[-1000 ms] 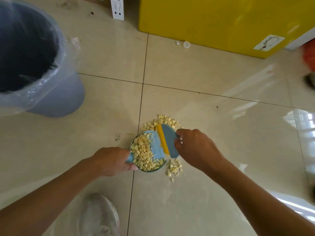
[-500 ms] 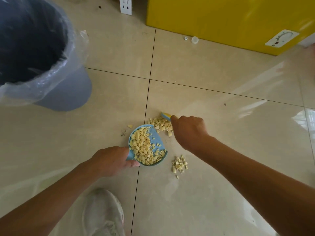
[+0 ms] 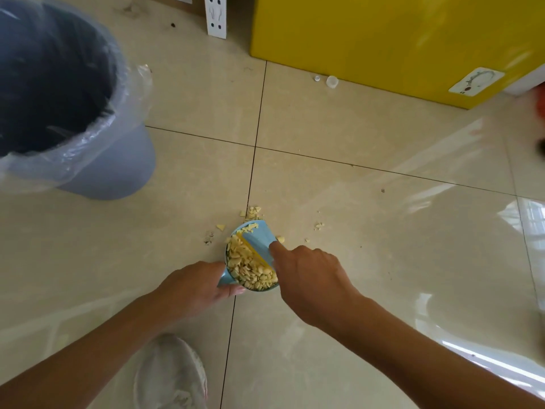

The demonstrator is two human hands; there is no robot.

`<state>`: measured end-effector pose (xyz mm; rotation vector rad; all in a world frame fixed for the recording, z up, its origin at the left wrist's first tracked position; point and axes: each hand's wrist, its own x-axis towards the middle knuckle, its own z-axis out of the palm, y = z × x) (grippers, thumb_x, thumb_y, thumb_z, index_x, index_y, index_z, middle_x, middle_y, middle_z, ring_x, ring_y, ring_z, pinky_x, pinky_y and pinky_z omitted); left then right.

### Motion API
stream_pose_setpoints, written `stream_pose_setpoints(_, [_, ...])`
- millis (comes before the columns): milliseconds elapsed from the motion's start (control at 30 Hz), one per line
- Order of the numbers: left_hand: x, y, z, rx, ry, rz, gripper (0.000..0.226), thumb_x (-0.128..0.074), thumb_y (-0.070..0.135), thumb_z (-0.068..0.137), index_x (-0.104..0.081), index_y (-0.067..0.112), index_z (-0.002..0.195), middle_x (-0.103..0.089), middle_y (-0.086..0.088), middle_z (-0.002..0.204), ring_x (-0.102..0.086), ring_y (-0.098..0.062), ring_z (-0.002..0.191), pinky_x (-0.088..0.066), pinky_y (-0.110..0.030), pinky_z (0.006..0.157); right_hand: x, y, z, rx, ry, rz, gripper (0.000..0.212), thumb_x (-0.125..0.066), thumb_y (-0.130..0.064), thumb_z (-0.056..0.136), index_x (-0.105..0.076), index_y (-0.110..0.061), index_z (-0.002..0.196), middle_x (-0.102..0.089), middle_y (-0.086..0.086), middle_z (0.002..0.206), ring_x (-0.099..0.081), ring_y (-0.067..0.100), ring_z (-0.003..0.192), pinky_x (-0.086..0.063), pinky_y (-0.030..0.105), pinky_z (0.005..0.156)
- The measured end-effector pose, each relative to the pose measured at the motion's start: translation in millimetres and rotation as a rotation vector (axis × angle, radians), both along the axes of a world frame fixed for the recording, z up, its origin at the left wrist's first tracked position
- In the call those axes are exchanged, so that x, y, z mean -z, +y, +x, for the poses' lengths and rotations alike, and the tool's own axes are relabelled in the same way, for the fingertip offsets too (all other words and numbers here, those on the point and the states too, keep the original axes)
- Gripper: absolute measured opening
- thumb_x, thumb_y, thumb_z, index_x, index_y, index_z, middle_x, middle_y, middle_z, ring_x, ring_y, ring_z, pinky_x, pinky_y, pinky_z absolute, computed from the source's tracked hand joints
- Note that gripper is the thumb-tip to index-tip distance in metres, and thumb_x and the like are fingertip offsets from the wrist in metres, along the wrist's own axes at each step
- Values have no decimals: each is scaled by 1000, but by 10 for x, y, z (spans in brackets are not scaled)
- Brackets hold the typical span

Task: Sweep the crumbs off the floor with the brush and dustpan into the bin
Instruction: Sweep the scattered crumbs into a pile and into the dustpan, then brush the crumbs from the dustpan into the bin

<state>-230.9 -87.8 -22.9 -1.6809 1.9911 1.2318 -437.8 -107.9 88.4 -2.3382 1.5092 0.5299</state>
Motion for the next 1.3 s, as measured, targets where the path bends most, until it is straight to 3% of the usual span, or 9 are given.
stream_pose_setpoints(167, [-272, 155, 164, 8, 40, -84, 79, -10, 100, 62, -42, 32, 86, -51, 11, 69, -51, -7, 61, -36, -24, 54, -365, -112, -199, 163, -130, -53, 14, -37, -30, 99, -47, -27, 109, -52, -1, 69, -58, 26, 60, -45, 36, 50])
stream_pose_setpoints(233, [-504, 185, 222, -12, 40, -77, 66, -17, 95, 70, -40, 35, 86, -50, 14, 70, -50, -5, 61, -35, -19, 53, -545, -187, -229, 232, -208, -46, 16, -39, -35, 97, -52, -29, 105, -60, 0, 70, -59, 20, 57, -49, 36, 50])
stream_pose_setpoints(333, [-844, 241, 362, -97, 35, -76, 48, -36, 85, 84, -40, 36, 80, -53, 11, 71, -53, -7, 65, -37, -21, 57, -814, -363, -207, 355, -360, -7, 10, -49, -34, 91, -59, -30, 90, -57, -5, 54, -52, 10, 45, -38, 20, 40])
stream_pose_setpoints(400, [-993, 284, 530, -153, 51, -119, 69, -23, 98, 69, -44, 35, 83, -56, 8, 71, -56, -8, 66, -40, -22, 60, -991, -496, -175, 404, -471, -36, 10, -54, -30, 87, -62, -30, 81, -52, -10, 44, -46, 8, 39, -32, 16, 36])
stream_pose_setpoints(633, [-1621, 318, 994, -450, 252, -25, 90, -36, 106, 57, -64, 43, 114, -77, 17, 93, -70, 0, 81, -57, -30, 79, -1299, -799, 18, 492, -862, 104, 13, -58, -27, 92, -70, -22, 93, -32, 1, 51, -26, 22, 53, -25, 42, 48])
stream_pose_setpoints(800, [-2204, 226, 1244, -612, 272, -96, 93, -40, 108, 44, -69, 45, 106, -75, 24, 81, -67, 8, 68, -51, -14, 66, -1532, -1021, 630, 365, -1085, 261, 18, -58, -29, 91, -68, -15, 88, -30, -1, 53, -24, 18, 54, -23, 30, 52])
stream_pose_setpoints(900, [-2423, 127, 1402, -818, 362, -142, 68, -67, 88, 58, -70, 25, 85, -55, -2, 51, -45, -4, 42, -38, -21, 48, -1650, -1263, 1136, 265, -1092, 347, 18, -59, -29, 94, -71, -23, 82, -37, 1, 53, -29, 18, 53, -24, 33, 54])
stream_pose_setpoints(1033, [-2628, -100, 1601, -933, 393, -235, 43, -73, 71, 73, -64, 29, 67, -46, 0, 44, -38, -6, 39, -32, -17, 42, -1654, -1576, 1784, 232, -1128, 424, 20, -58, -22, 96, -73, -20, 83, -44, -8, 48, -37, 7, 44, -31, 19, 44])
stream_pose_setpoints(1300, [-2243, -665, 2117, -914, 140, 56, 29, -67, 41, 96, -67, 12, 89, -41, 1, 46, -25, -13, 40, -20, -23, 44, -1116, -2093, 2449, 185, -840, 278, 16, -58, -23, 90, -68, -10, 86, -47, -1, 54, -40, 12, 45, -31, 21, 41])
